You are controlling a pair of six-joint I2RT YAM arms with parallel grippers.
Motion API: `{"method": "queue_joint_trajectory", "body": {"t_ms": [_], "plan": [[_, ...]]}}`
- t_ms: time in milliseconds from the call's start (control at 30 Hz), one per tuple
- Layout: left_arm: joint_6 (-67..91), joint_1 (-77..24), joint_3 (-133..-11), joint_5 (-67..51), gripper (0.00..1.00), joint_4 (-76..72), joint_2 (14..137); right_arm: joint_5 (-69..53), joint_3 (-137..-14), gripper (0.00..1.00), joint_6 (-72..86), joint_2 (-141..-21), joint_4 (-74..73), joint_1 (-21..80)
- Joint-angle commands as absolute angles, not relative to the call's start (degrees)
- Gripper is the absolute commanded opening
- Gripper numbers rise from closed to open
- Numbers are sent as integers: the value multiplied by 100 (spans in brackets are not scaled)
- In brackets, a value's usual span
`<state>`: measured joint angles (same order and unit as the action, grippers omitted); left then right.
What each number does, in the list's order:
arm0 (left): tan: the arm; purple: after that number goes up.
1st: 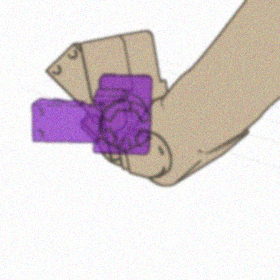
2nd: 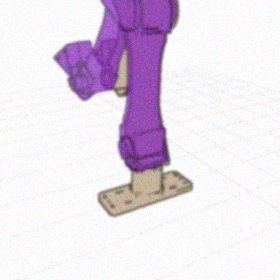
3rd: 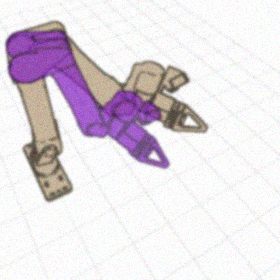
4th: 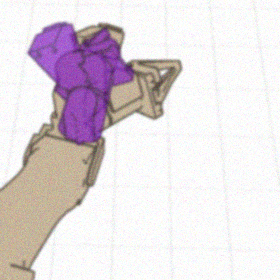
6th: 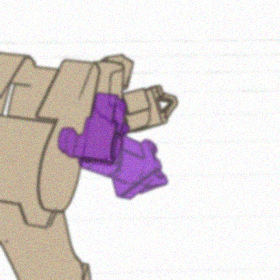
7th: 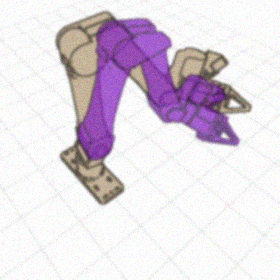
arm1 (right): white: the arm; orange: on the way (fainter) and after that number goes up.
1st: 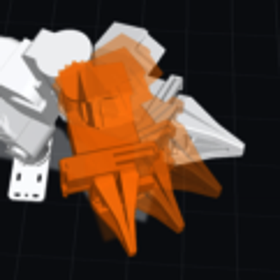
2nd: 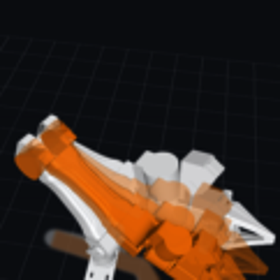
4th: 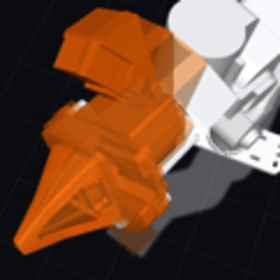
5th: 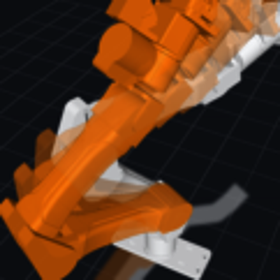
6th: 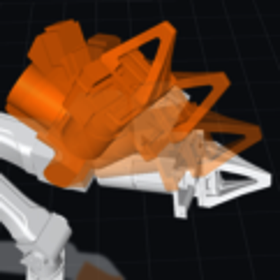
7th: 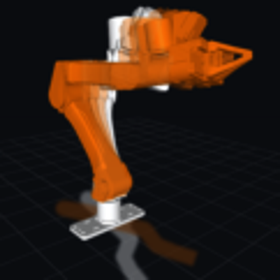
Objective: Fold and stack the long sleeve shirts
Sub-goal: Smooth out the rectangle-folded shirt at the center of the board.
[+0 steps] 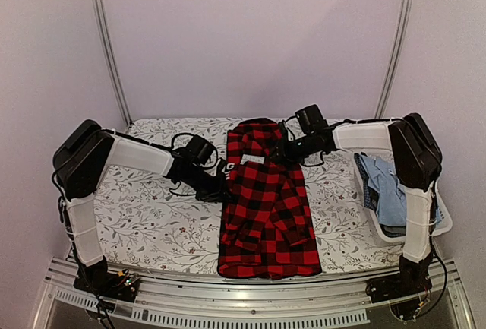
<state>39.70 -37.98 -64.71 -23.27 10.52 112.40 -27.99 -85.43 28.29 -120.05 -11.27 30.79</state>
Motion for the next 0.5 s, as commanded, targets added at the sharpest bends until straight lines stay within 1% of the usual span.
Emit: {"method": "queue_joint_trajectory", "body": {"t_ms": [0, 167, 467], "plan": [[4002, -3842, -6464, -2268, 14, 985, 11257, -2867, -7877, 21, 2871, -11810, -833, 3154], [3984, -3844, -6498, -2241, 14, 1006, 11316, -2748, -7441, 20, 2914, -11793, -665, 3146], [3912, -3832, -6565, -2172, 13, 1139, 11472, -2456, -7140, 20, 3005, -11870, -651, 3101]]}}
